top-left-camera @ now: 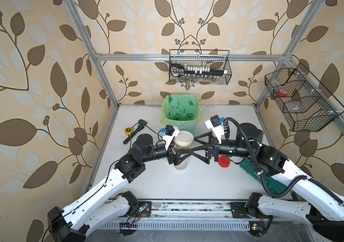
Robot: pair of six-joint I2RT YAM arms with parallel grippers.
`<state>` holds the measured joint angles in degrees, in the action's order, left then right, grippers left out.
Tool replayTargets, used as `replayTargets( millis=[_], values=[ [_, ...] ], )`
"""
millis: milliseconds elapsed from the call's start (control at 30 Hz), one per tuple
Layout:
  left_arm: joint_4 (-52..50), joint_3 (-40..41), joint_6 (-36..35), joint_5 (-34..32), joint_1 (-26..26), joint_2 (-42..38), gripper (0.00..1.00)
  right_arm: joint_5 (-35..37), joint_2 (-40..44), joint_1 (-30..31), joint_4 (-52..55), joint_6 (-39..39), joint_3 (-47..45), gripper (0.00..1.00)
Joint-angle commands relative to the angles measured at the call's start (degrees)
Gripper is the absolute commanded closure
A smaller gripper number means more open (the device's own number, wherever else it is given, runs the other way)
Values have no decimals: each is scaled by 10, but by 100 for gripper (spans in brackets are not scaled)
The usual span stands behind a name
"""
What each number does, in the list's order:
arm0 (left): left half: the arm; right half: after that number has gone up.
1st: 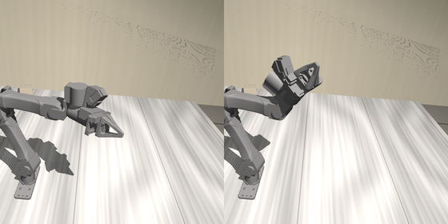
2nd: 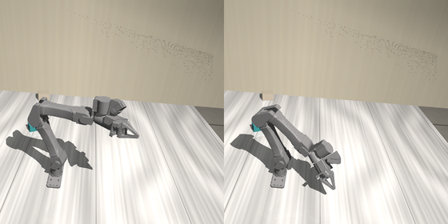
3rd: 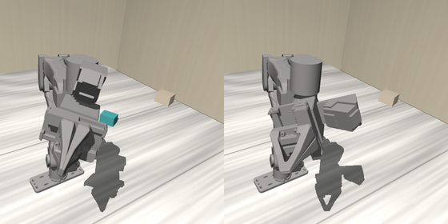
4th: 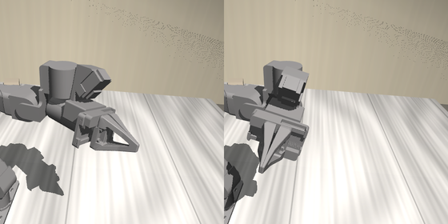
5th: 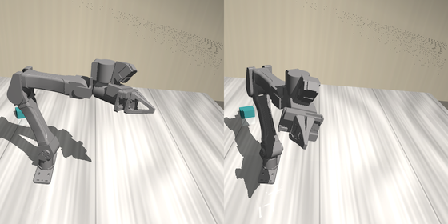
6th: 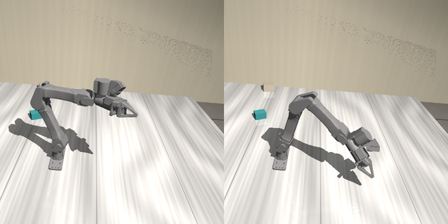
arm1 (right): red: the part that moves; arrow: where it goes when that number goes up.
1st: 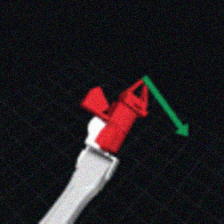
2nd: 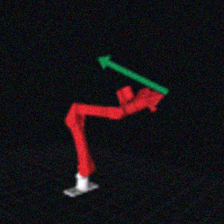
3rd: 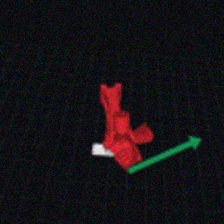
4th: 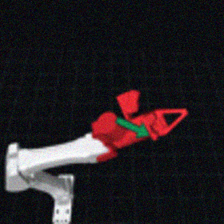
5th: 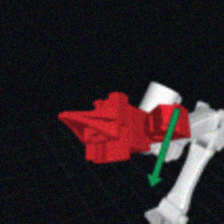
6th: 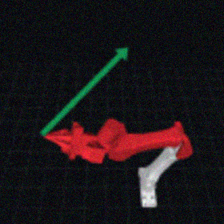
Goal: Empty moldy peanuts from jars
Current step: Unscrew the lid from the jar.
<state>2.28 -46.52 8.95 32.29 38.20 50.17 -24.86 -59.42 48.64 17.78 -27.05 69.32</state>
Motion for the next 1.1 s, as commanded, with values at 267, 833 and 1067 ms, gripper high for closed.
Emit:
replayTargets(
  millis=[267,833,1067],
  values=[
    [58,-15,2,19,-1,0,74,-12,-20,4,-37,-4,-2,0],
    [55,-19,8,33,-1,5,74,9,-62,3,-23,36,42,0],
    [40,-22,-3,21,-1,0,74,69,-55,11,-5,52,44,1]
  ],
)
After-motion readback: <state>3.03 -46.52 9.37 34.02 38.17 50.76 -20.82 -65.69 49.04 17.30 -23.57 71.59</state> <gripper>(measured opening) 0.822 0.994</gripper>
